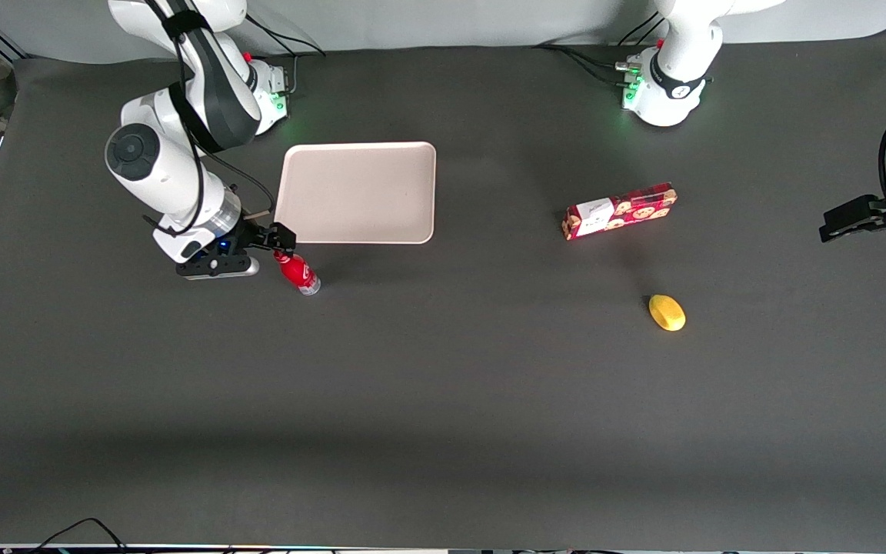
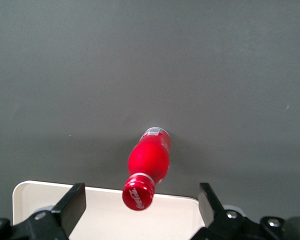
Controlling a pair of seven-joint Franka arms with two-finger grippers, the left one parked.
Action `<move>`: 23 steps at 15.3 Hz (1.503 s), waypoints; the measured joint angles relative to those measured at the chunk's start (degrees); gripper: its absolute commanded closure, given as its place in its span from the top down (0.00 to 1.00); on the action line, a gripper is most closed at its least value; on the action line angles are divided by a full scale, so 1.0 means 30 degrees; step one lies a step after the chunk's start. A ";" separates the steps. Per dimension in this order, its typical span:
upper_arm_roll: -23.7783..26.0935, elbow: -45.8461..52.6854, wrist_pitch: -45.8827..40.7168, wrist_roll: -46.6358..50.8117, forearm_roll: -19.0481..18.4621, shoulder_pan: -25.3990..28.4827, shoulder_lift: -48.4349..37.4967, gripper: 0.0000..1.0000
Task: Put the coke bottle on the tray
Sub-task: 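Move the open right gripper down over the red Coca-Cola bottle, then close the right gripper around the bottle's neck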
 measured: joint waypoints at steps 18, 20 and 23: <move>0.0670 -0.1129 0.1727 0.1115 -0.1229 -0.0010 0.1281 0.20; 0.0675 -0.1106 0.1730 0.1157 -0.1412 -0.0053 0.1256 0.10; 0.0746 -0.1104 0.1730 0.1169 -0.1582 -0.0052 0.1260 0.00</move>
